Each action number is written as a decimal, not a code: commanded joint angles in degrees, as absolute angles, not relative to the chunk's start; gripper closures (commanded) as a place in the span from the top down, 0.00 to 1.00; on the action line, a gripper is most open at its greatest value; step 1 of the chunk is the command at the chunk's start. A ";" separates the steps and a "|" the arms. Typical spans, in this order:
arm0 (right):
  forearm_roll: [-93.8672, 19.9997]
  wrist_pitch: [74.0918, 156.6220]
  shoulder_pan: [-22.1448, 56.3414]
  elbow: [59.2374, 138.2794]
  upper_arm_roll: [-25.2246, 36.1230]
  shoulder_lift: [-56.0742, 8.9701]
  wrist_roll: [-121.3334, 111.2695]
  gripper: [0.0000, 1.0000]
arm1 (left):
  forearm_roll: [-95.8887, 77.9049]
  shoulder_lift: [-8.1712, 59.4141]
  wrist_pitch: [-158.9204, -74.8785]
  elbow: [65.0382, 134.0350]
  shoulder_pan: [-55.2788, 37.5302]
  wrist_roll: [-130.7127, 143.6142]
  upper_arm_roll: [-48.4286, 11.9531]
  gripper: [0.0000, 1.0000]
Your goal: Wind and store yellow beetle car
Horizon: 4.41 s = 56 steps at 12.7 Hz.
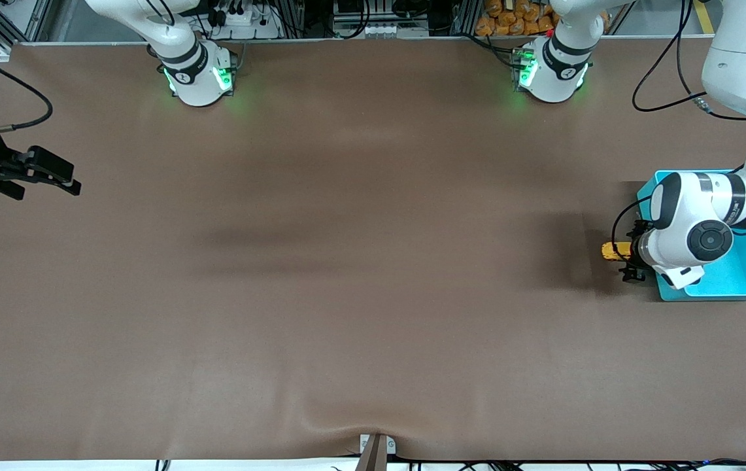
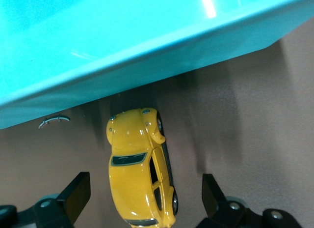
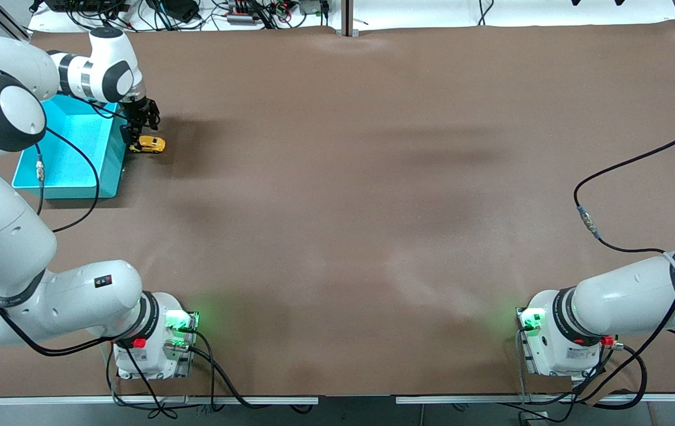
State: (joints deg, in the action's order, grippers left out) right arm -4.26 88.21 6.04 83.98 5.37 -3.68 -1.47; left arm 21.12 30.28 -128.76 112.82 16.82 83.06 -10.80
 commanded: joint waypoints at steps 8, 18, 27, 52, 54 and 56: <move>-0.61 90.71 3.52 95.01 1.93 7.82 -0.79 1.00 | 24.43 29.27 -129.90 114.26 18.81 84.29 -10.99 0.57; -0.62 89.21 4.13 96.33 4.57 8.35 -4.48 1.00 | 24.43 26.28 -129.20 114.17 16.79 86.93 -11.69 0.21; -0.62 89.82 5.80 95.98 5.71 7.82 -4.48 1.00 | 22.76 18.11 -113.30 107.67 14.24 70.69 -11.43 0.17; -1.14 90.26 5.19 95.80 4.66 5.45 -4.13 1.00 | 23.73 29.62 -130.60 108.19 35.59 3.60 -10.28 0.06; -1.14 89.83 5.10 95.89 4.66 5.45 -3.78 1.00 | 23.82 29.88 -130.96 108.02 35.68 3.52 -10.28 0.10; -1.14 89.56 5.19 95.98 4.66 5.45 -3.60 1.00 | 23.91 30.41 -130.96 108.02 35.68 3.52 -10.28 0.30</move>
